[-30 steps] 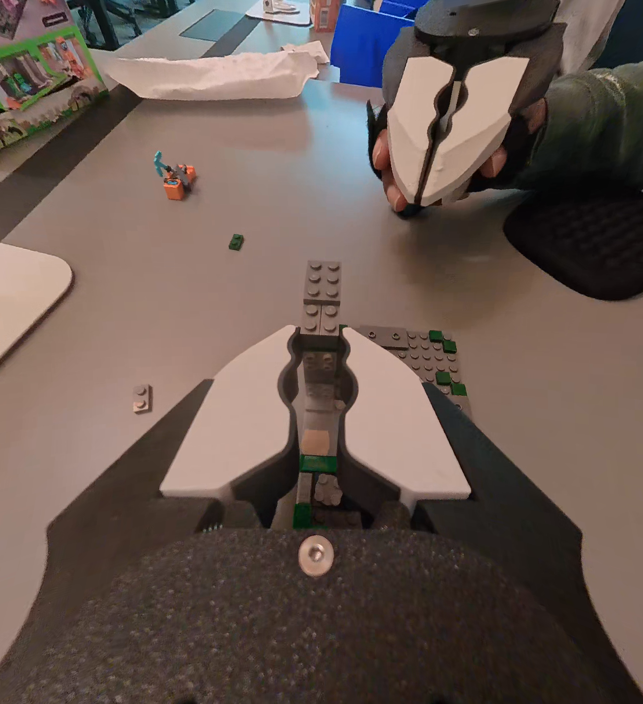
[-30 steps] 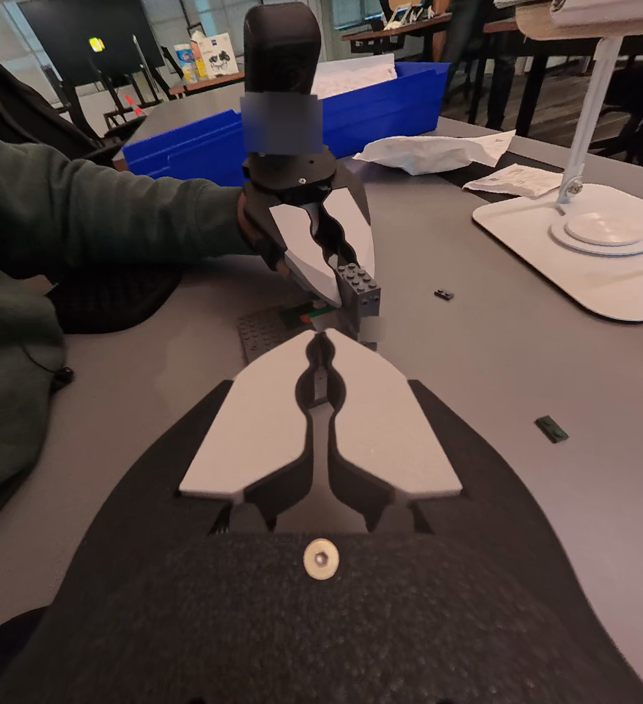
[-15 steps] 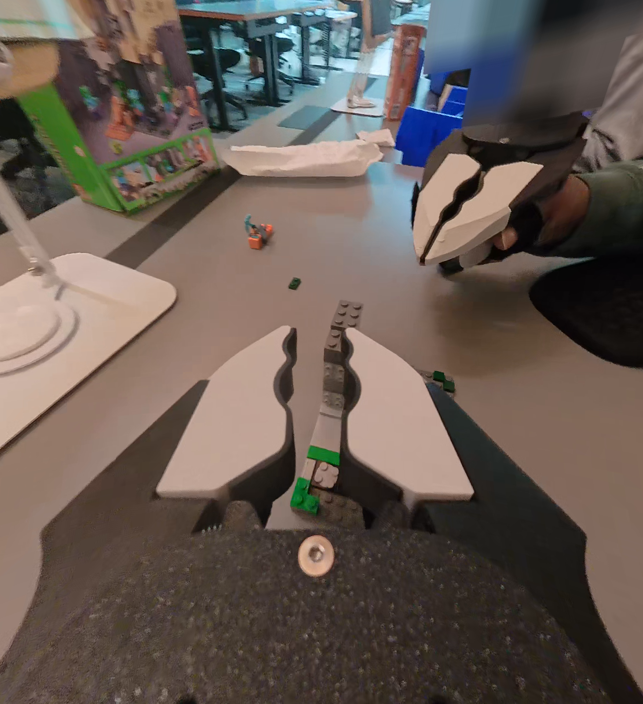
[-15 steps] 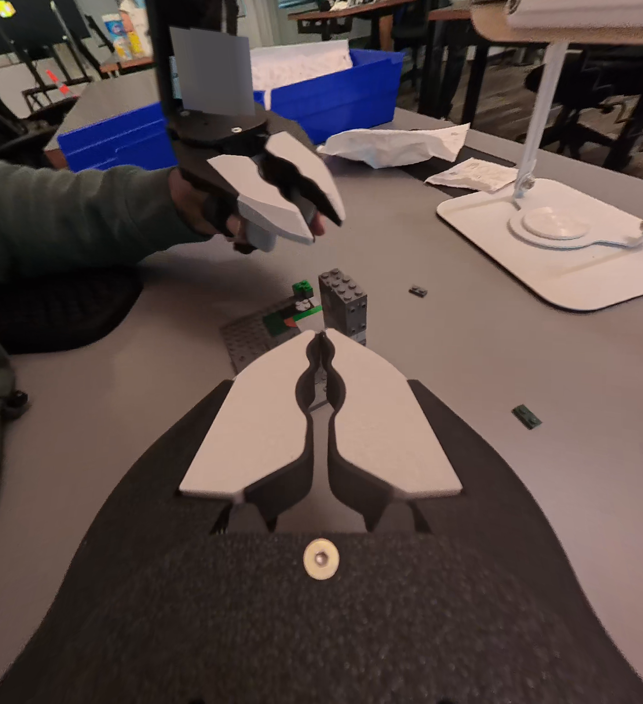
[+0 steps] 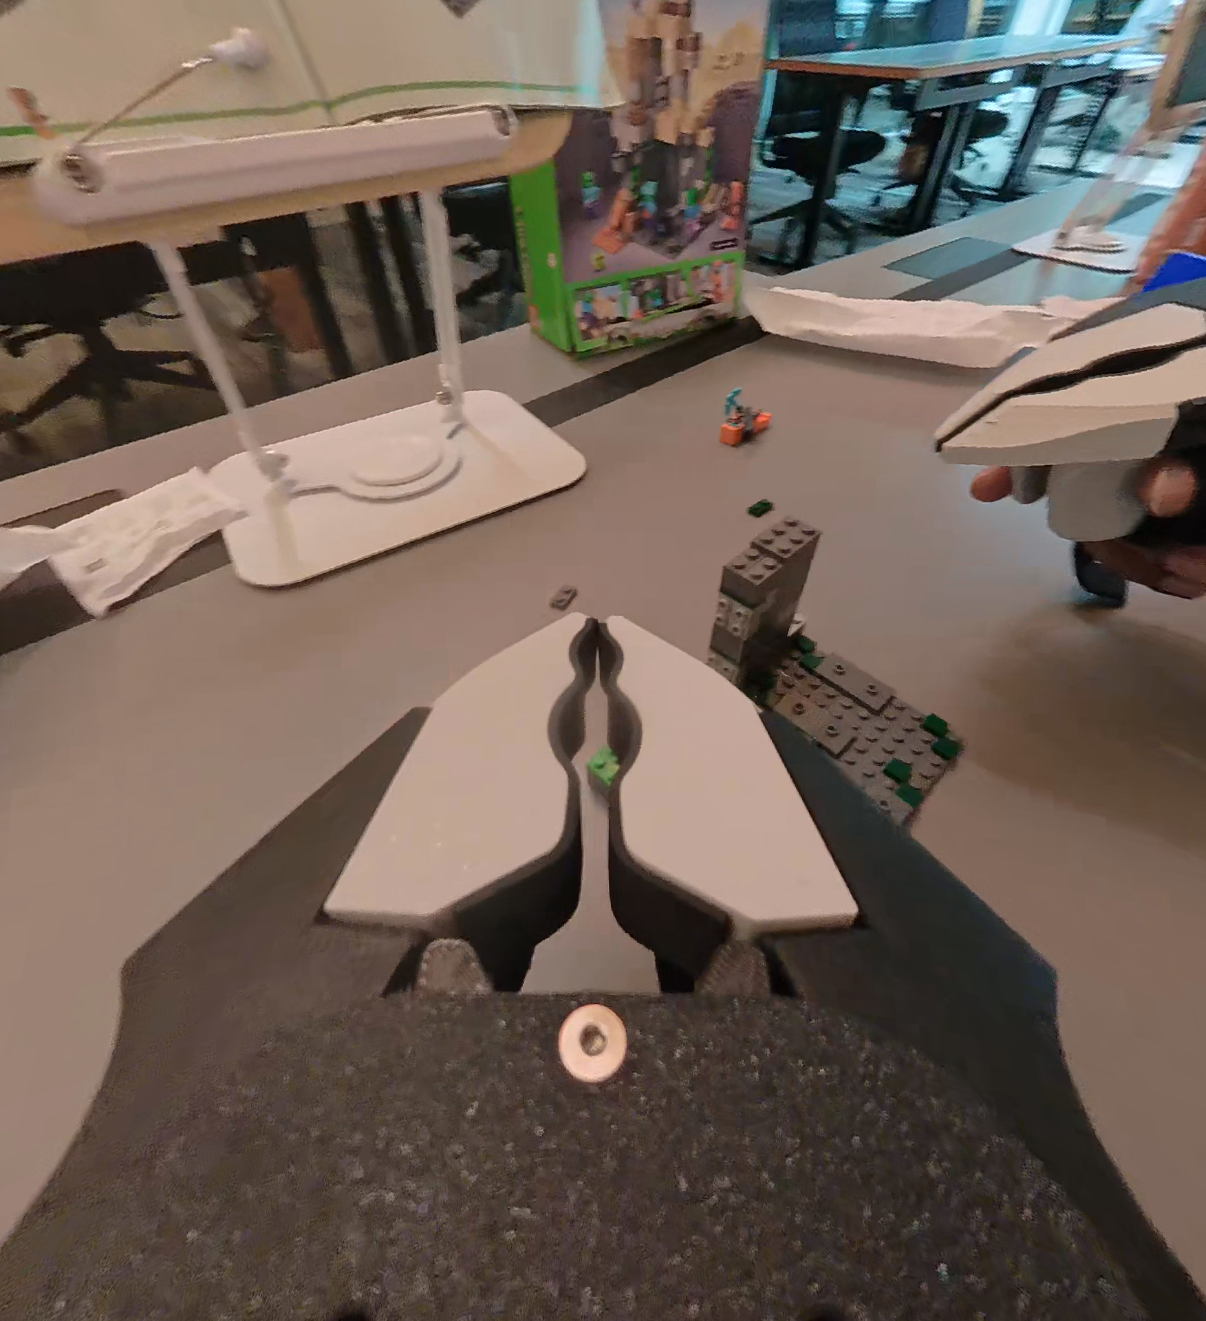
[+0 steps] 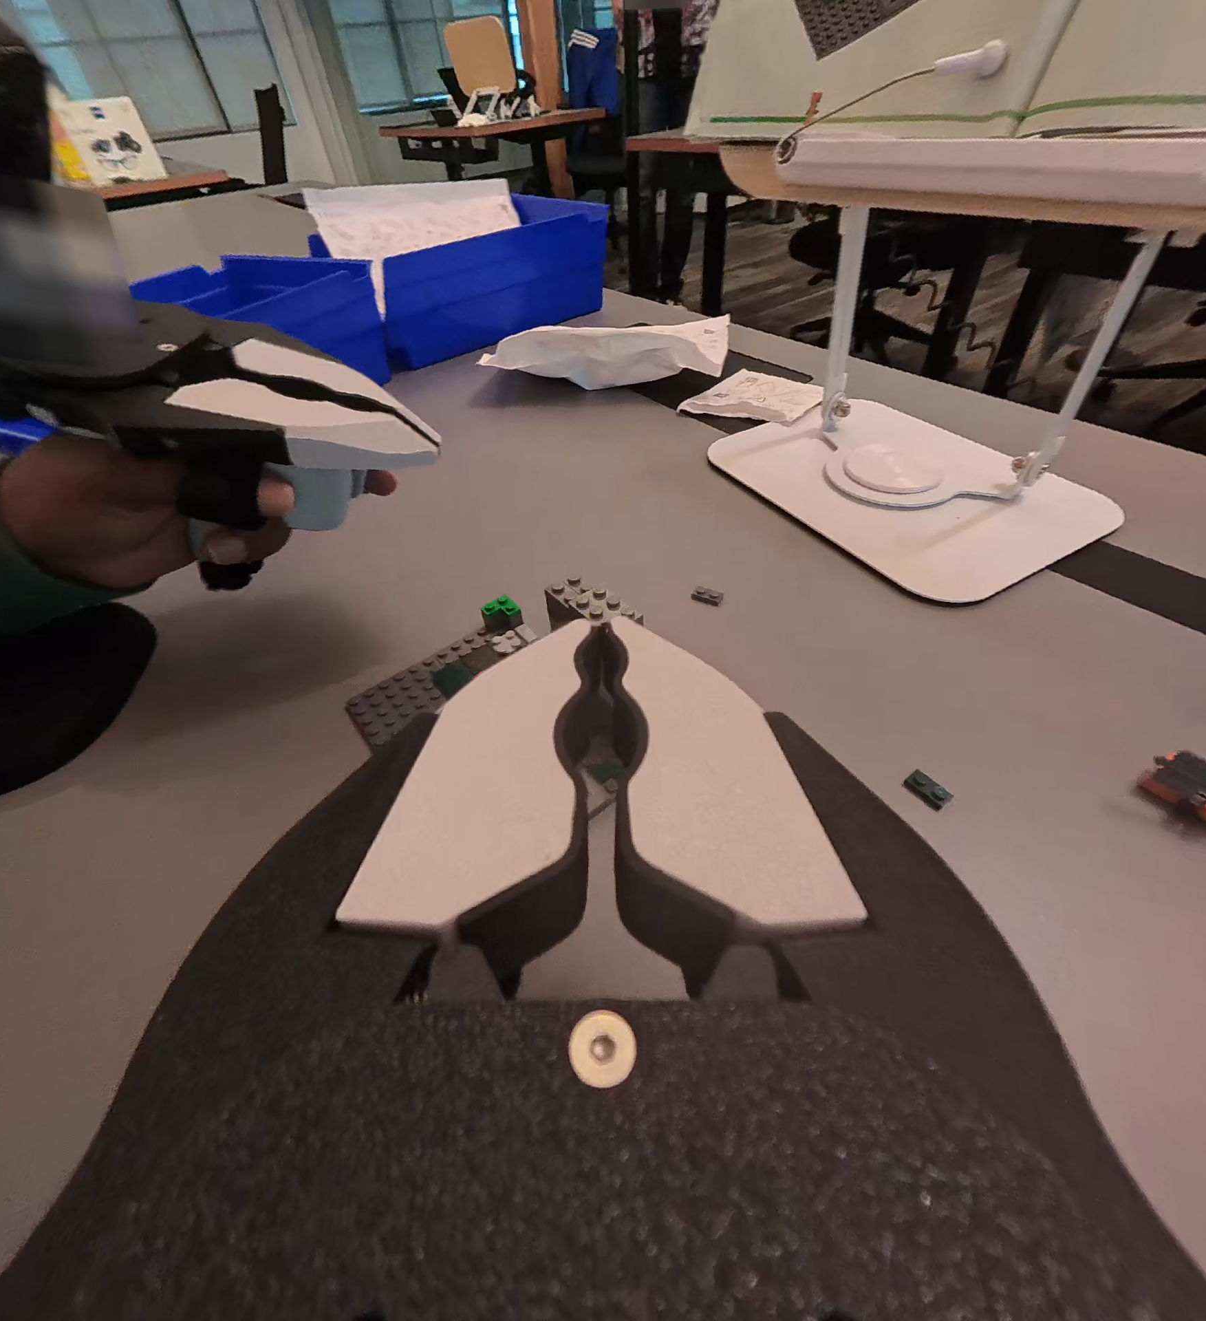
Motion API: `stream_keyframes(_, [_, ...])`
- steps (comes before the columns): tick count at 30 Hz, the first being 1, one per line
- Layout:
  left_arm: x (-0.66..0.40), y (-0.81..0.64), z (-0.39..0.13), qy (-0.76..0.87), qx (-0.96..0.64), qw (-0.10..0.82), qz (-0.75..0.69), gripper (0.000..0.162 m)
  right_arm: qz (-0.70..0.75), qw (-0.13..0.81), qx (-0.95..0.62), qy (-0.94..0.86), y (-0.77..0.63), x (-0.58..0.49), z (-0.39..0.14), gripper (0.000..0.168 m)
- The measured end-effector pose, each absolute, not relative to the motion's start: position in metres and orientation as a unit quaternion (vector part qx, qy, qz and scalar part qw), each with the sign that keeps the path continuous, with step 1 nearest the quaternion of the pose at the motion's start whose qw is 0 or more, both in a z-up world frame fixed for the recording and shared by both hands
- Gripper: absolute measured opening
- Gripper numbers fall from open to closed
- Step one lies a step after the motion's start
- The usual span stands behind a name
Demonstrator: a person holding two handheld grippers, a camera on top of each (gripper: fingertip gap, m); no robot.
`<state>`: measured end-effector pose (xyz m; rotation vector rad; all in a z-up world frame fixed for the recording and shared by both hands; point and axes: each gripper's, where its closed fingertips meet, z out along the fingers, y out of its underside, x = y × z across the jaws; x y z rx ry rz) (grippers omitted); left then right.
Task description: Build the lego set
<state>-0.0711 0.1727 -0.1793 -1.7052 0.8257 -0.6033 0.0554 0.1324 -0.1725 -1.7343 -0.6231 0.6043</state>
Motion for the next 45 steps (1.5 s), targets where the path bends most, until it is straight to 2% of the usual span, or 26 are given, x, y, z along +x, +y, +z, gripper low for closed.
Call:
stream_keyframes(9, [-0.088, 0.186, -0.179, 0.291, -0.732, 0.591, -0.174, 0.000, 0.128, 0.586, -0.779, -0.184, 0.160, 0.078, -0.176, 0.000])
stream_keyframes(20, [-0.093, 0.240, -0.144, 0.237, -0.720, 0.636, -0.144, 0.000, 0.074, 0.622, -0.770, -0.124, 0.197, 0.089, -0.153, 0.000])
stream_keyframes(27, [-0.116, 0.246, -0.175, 0.255, -0.740, 0.613, -0.109, 0.000, 0.035, 0.623, -0.771, -0.129, 0.203, 0.106, -0.162, 0.000])
stream_keyframes(32, [-0.151, 0.254, -0.174, 0.221, -0.757, 0.607, -0.098, 0.000, 0.023, 0.624, -0.772, -0.122, 0.196, 0.130, -0.167, 0.000])
stream_keyframes(37, [-0.187, 0.270, -0.191, 0.211, -0.794, 0.566, -0.069, 0.008, 0.027, 0.636, -0.763, -0.112, 0.191, 0.145, -0.156, 0.000])
stream_keyframes(40, [-0.198, 0.276, -0.203, 0.224, -0.808, 0.542, -0.058, 0.019, 0.029, 0.637, -0.761, -0.117, 0.191, 0.145, -0.156, 0.000])
stream_keyframes(45, [-0.155, 0.267, -0.216, 0.294, -0.795, 0.511, -0.145, 0.042, 0.029, 0.633, -0.762, -0.130, 0.191, 0.139, -0.158, 0.000])
